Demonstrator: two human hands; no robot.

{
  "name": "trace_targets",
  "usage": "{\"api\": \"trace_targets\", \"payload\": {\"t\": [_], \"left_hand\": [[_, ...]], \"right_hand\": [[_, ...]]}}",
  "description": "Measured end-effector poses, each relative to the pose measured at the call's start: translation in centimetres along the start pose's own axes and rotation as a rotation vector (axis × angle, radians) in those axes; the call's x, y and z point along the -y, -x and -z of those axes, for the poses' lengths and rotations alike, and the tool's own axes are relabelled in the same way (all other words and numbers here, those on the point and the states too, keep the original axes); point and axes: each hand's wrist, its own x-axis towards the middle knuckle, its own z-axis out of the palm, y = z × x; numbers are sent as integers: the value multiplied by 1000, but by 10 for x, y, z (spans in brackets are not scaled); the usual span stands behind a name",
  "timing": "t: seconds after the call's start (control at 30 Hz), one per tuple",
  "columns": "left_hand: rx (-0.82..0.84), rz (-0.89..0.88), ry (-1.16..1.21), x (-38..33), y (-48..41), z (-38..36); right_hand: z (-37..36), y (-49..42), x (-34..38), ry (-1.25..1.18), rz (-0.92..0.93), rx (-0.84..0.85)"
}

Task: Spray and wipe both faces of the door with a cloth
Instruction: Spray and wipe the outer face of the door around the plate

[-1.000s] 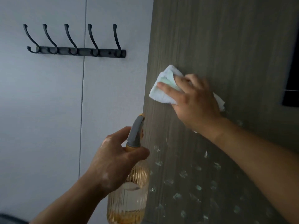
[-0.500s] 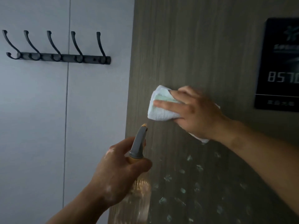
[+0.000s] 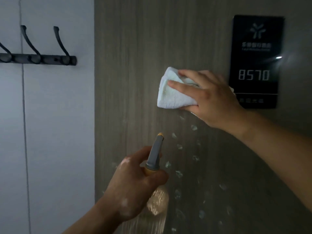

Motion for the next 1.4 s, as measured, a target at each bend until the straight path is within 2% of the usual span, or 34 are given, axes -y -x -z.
{"api": "trace_targets", "payload": {"t": [0.47, 0.57, 0.7, 0.8, 1.0, 1.13, 1.2, 1.3, 1.4], "left_hand": [[22, 4, 59, -9, -10, -23], [-15, 32, 78, -6, -5, -17], [-9, 34, 56, -4, 7, -6], [-9, 38, 24, -3, 12, 0], [-10, 38, 27, 1, 7, -4], [-5, 47, 27, 4, 5, -7], [-30, 52, 30, 6, 7, -5], [-42, 87, 57, 6, 13, -1], [-49, 112, 75, 8, 18, 3]], "right_hand": [[-3, 5, 1, 7, -13, -22], [-12, 38, 20, 16, -25, -42], [-33, 116, 50, 29, 72, 8], [-34, 120, 45, 24, 133, 45], [-10, 36, 9, 10, -25, -28], [-16, 38, 19, 19, -100, -94], [-26, 68, 38, 22, -52, -94], [-40, 125, 67, 12, 101, 19], [-43, 142, 74, -14, 100, 58]]}}
